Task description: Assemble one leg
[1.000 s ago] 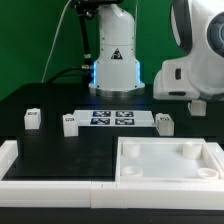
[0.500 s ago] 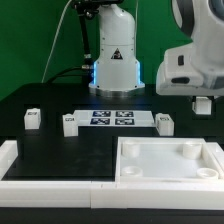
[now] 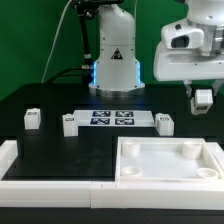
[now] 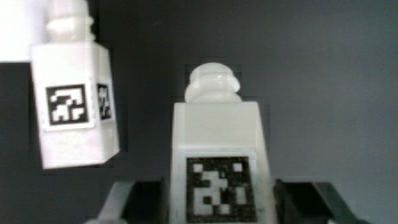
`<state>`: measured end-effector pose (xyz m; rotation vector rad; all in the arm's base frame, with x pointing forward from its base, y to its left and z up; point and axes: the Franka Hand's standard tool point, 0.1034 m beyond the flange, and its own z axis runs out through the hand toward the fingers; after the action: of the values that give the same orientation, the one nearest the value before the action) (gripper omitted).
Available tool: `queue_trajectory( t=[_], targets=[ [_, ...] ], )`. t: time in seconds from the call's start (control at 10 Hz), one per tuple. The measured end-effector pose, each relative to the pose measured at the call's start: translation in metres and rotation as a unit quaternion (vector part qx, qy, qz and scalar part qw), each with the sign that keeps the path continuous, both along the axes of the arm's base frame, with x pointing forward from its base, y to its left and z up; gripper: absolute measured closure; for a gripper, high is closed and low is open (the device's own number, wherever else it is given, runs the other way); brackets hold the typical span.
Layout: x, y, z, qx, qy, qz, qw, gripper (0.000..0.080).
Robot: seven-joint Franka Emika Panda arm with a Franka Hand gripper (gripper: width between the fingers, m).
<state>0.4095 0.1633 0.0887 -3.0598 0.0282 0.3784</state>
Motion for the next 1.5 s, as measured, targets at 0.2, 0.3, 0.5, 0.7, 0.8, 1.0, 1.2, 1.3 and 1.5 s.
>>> queue_trajectory(
  t=[0.2, 0.3, 0.5, 0.7, 0.8, 1.0, 1.2, 1.3, 1.5],
  targets=[
    [0.019, 0.001, 0.016, -0.005, -0.100, 0.029, 0.995, 0.0511],
    [0.018, 0.005, 0.015, 0.007, -0.152, 0.018, 0.988, 0.0511],
    [0.017, 0.014, 0.015, 0.031, -0.225, 0.008, 0.974, 0.0511],
    [0.022, 0.006, 0.017, 0.032, -0.244, 0.050, 0.968, 0.0511],
    [0.040, -0.003, 0.025, 0.031, -0.255, 0.048, 0.965, 0.0511],
    [0.064, 0.003, 0.041, 0.034, -0.268, 0.051, 0.961, 0.0511],
    [0.092, -0.012, 0.048, 0.028, -0.272, 0.095, 0.957, 0.0511],
    [0.088, -0.008, 0.046, 0.029, -0.273, 0.089, 0.958, 0.0511],
    [0.087, -0.008, 0.045, 0.029, -0.271, 0.092, 0.958, 0.0511]
  ],
)
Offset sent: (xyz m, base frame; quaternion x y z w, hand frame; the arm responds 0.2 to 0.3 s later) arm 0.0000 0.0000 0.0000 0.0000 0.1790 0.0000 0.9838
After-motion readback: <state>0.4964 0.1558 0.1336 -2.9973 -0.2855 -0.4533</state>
